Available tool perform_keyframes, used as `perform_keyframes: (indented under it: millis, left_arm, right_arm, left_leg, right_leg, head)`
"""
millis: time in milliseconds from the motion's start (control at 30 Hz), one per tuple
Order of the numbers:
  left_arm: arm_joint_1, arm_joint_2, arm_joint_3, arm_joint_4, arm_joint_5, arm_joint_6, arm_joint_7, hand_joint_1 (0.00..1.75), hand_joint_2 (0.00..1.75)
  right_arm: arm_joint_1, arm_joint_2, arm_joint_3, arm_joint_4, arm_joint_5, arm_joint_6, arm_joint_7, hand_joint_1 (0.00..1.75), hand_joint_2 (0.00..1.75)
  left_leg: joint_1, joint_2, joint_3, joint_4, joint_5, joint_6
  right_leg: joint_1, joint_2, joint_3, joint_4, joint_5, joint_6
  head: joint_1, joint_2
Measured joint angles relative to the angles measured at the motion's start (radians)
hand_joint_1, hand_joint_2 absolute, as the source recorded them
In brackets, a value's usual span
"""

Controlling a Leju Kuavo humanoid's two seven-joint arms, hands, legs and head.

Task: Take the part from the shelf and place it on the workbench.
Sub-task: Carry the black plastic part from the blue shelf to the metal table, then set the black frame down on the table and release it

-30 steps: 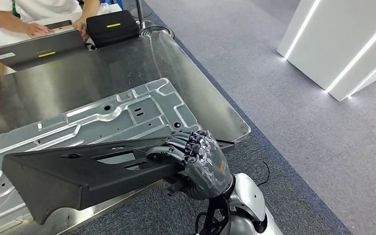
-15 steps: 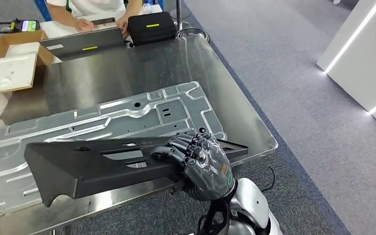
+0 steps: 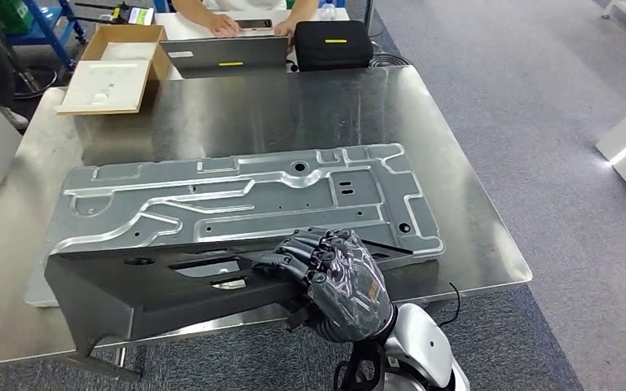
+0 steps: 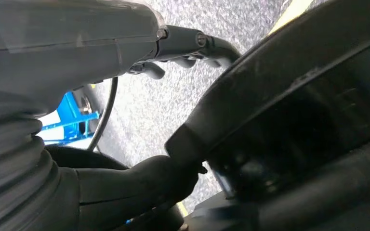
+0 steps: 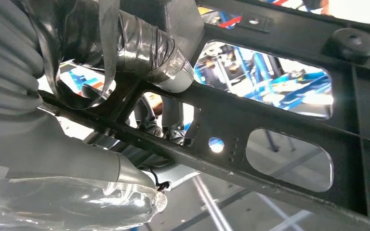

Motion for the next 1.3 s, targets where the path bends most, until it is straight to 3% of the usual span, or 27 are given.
perform_keyframes:
  millis: [67, 100, 133, 200, 267, 333, 400, 467, 533, 600, 633, 667, 733, 767, 833, 967, 1033, 1100, 1133, 1167, 1200, 1233, 1300]
  left_arm:
    - [0.01, 0.0, -0.016, -0.026, 0.0, 0.0, 0.003, 0.0, 1.75]
    - [0.014, 0.0, -0.02, -0.036, 0.0, 0.0, 0.003, 0.0, 1.75]
    - [0.017, 0.0, -0.024, -0.044, 0.0, 0.0, 0.003, 0.0, 1.75]
    - [0.021, 0.0, -0.029, -0.059, 0.0, -0.001, 0.003, 0.0, 1.75]
    - [0.024, 0.0, -0.034, -0.069, 0.0, -0.001, 0.002, 0.0, 1.75]
    - [0.026, 0.0, -0.039, -0.077, 0.001, -0.001, 0.003, 0.0, 1.75]
    - [0.03, 0.001, -0.04, -0.087, 0.002, -0.001, 0.003, 0.0, 1.75]
    - [0.036, 0.002, -0.04, -0.098, 0.008, 0.001, 0.004, 0.0, 1.75]
    - [0.042, 0.005, -0.04, -0.109, 0.016, 0.003, 0.007, 0.0, 1.75]
    - [0.043, 0.006, -0.041, -0.124, 0.024, 0.004, 0.011, 0.0, 1.75]
    - [0.044, 0.006, -0.042, -0.13, 0.028, 0.004, 0.012, 0.0, 1.75]
    - [0.045, 0.006, -0.043, -0.136, 0.03, 0.004, 0.013, 0.0, 1.75]
    - [0.049, 0.006, -0.044, -0.146, 0.034, 0.004, 0.014, 0.0, 1.75]
    - [0.051, 0.006, -0.044, -0.15, 0.035, 0.004, 0.014, 0.0, 1.75]
    - [0.055, 0.006, -0.044, -0.158, 0.038, 0.004, 0.018, 0.0, 1.75]
    - [0.063, 0.003, -0.044, -0.176, 0.045, 0.005, 0.026, 0.0, 1.75]
    - [0.066, 0.002, -0.044, -0.186, 0.05, 0.008, 0.027, 0.0, 1.75]
    - [0.068, -0.003, -0.044, -0.195, 0.053, 0.015, 0.02, 0.0, 1.75]
    - [0.069, -0.006, -0.043, -0.201, 0.051, 0.02, 0.015, 0.0, 1.75]
    - [0.072, -0.009, -0.043, -0.206, 0.047, 0.025, 0.009, 0.0, 1.75]
    - [0.075, -0.012, -0.043, -0.212, 0.041, 0.029, 0.005, 0.0, 1.75]
    - [0.077, -0.014, -0.043, -0.217, 0.035, 0.03, 0.0, 0.0, 1.75]
    - [0.077, -0.019, -0.041, -0.227, 0.018, 0.028, -0.013, 0.0, 1.75]
  right_arm:
    - [0.002, 0.0, 0.0, -0.002, 0.0, 0.001, 0.0, 1.75, 1.75]
    - [0.003, 0.0, 0.0, -0.002, 0.0, 0.001, 0.0, 1.75, 1.75]
    - [0.004, 0.0, 0.0, -0.002, 0.001, 0.0, 0.0, 1.75, 1.75]
    - [0.004, 0.0, 0.0, -0.002, 0.002, 0.0, 0.0, 1.75, 1.75]
    - [0.004, 0.0, 0.0, -0.002, 0.002, 0.0, 0.0, 1.75, 1.75]
    - [0.004, 0.0, 0.0, -0.004, 0.003, 0.0, 0.002, 1.75, 1.75]
    - [0.003, 0.001, 0.0, -0.004, 0.002, 0.001, 0.014, 1.75, 1.75]
    - [0.006, 0.005, -0.005, -0.005, -0.002, 0.007, 0.048, 1.75, 1.75]
    - [0.01, 0.013, -0.023, -0.006, -0.006, 0.019, 0.09, 1.75, 1.75]
    - [0.014, 0.017, -0.049, -0.006, 0.002, 0.032, 0.121, 1.75, 1.75]
    - [0.016, 0.018, -0.061, -0.006, 0.009, 0.038, 0.131, 1.75, 1.75]
    - [0.018, 0.019, -0.07, -0.006, 0.017, 0.041, 0.138, 1.75, 1.75]
    - [0.016, 0.024, -0.086, -0.006, 0.04, 0.051, 0.16, 1.75, 1.75]
    - [0.014, 0.027, -0.097, -0.006, 0.057, 0.062, 0.177, 1.75, 1.75]
    - [0.004, 0.032, -0.131, -0.004, 0.104, 0.091, 0.218, 1.75, 1.75]
    - [-0.028, 0.035, -0.229, 0.009, 0.181, 0.137, 0.26, 1.75, 1.75]
    - [-0.046, 0.036, -0.275, 0.019, 0.223, 0.154, 0.265, 1.75, 1.75]
    - [-0.059, 0.034, -0.317, 0.037, 0.262, 0.162, 0.26, 1.75, 1.75]
    - [-0.062, 0.033, -0.338, 0.048, 0.277, 0.164, 0.255, 1.75, 1.75]
    - [-0.065, 0.031, -0.36, 0.06, 0.29, 0.165, 0.252, 1.75, 1.75]
    - [-0.068, 0.03, -0.378, 0.068, 0.3, 0.166, 0.249, 1.75, 1.75]
    - [-0.072, 0.029, -0.395, 0.076, 0.308, 0.167, 0.246, 1.75, 1.75]
    - [-0.083, 0.027, -0.416, 0.088, 0.326, 0.171, 0.237, 1.75, 1.75]
  left_leg:
    - [-0.005, -0.023, -0.003, 0.0, 0.003, 0.007]
    - [-0.009, -0.037, -0.005, 0.0, 0.004, 0.009]
    - [-0.013, -0.052, -0.005, 0.0, 0.005, 0.011]
    - [-0.019, -0.082, -0.004, 0.0, 0.008, 0.013]
    - [-0.02, -0.107, -0.004, 0.0, 0.012, 0.012]
    - [-0.015, -0.127, -0.009, -0.003, 0.017, 0.003]
    - [-0.013, -0.14, -0.011, -0.005, 0.021, -0.009]
    - [-0.022, -0.099, -0.022, 0.027, -0.003, -0.02]
    - [-0.026, -0.036, -0.059, 0.122, -0.068, -0.028]
    - [-0.022, -0.015, -0.104, 0.23, -0.126, -0.036]
    - [-0.019, -0.011, -0.11, 0.252, -0.132, -0.041]
    - [-0.016, -0.008, -0.095, 0.233, -0.117, -0.045]
    - [-0.009, -0.003, -0.021, 0.111, -0.063, -0.051]
    - [-0.008, -0.003, 0.015, 0.048, -0.043, -0.049]
    - [-0.01, -0.004, 0.047, -0.014, -0.031, -0.033]
    - [-0.01, -0.007, 0.043, -0.017, -0.023, -0.001]
    - [-0.009, -0.007, 0.041, -0.019, -0.02, 0.008]
    - [-0.011, -0.008, 0.038, -0.019, -0.019, 0.011]
    - [-0.012, -0.01, 0.037, -0.019, -0.018, 0.011]
    - [-0.012, -0.012, 0.037, -0.019, -0.018, 0.011]
    - [-0.013, -0.015, 0.039, -0.019, -0.019, 0.012]
    - [-0.014, -0.017, 0.041, -0.019, -0.019, 0.012]
    - [-0.017, -0.02, 0.041, -0.018, -0.02, 0.009]
  right_leg:
    - [0.001, 0.028, -0.067, 0.132, -0.059, -0.003]
    - [0.003, 0.031, -0.091, 0.175, -0.067, -0.006]
    - [0.005, 0.033, -0.1, 0.183, -0.055, -0.013]
    - [0.015, 0.053, -0.063, 0.089, 0.016, -0.035]
    - [0.024, 0.107, -0.011, -0.035, 0.074, -0.065]
    - [0.03, 0.133, 0.007, -0.084, 0.086, -0.08]
    - [0.028, 0.111, 0.013, -0.101, 0.095, -0.078]
    - [0.02, 0.088, 0.026, -0.127, 0.108, -0.073]
    - [0.017, 0.065, 0.032, -0.14, 0.115, -0.07]
    - [0.017, 0.043, 0.026, -0.138, 0.115, -0.069]
    - [0.017, 0.033, 0.024, -0.136, 0.115, -0.066]
    - [0.015, 0.027, 0.022, -0.133, 0.114, -0.064]
    - [0.012, 0.018, 0.02, -0.124, 0.108, -0.054]
    - [0.012, 0.016, 0.018, -0.116, 0.104, -0.047]
    - [0.015, 0.014, 0.013, -0.104, 0.099, -0.035]
    - [0.014, 0.021, 0.001, -0.082, 0.084, -0.018]
    - [0.01, 0.028, -0.039, 0.006, 0.032, -0.008]
    - [0.009, 0.03, -0.105, 0.137, -0.024, -0.003]
    - [0.009, 0.03, -0.126, 0.175, -0.03, -0.003]
    - [0.009, 0.031, -0.132, 0.179, -0.016, -0.006]
    - [0.01, 0.032, -0.117, 0.141, 0.017, -0.01]
    - [0.012, 0.034, -0.088, 0.074, 0.06, -0.018]
    - [0.018, 0.039, -0.032, -0.052, 0.113, -0.032]
  head:
    - [0.0, 0.0]
    - [0.0, 0.0]
    - [0.0, 0.0]
    - [0.0, 0.0]
    - [-0.001, 0.0]
    - [0.002, 0.0]
    - [0.005, 0.0]
    - [0.004, 0.0]
    - [0.002, 0.0]
    - [0.0, 0.0]
    - [0.0, 0.0]
    - [0.0, 0.0]
    - [0.0, 0.0]
    - [0.0, 0.0]
    - [0.0, 0.0]
    - [0.001, 0.0]
    - [0.001, 0.0]
    - [0.001, 0.0]
    - [0.001, 0.0]
    - [0.001, 0.0]
    - [0.001, 0.0]
    - [0.001, 0.0]
    - [0.001, 0.0]
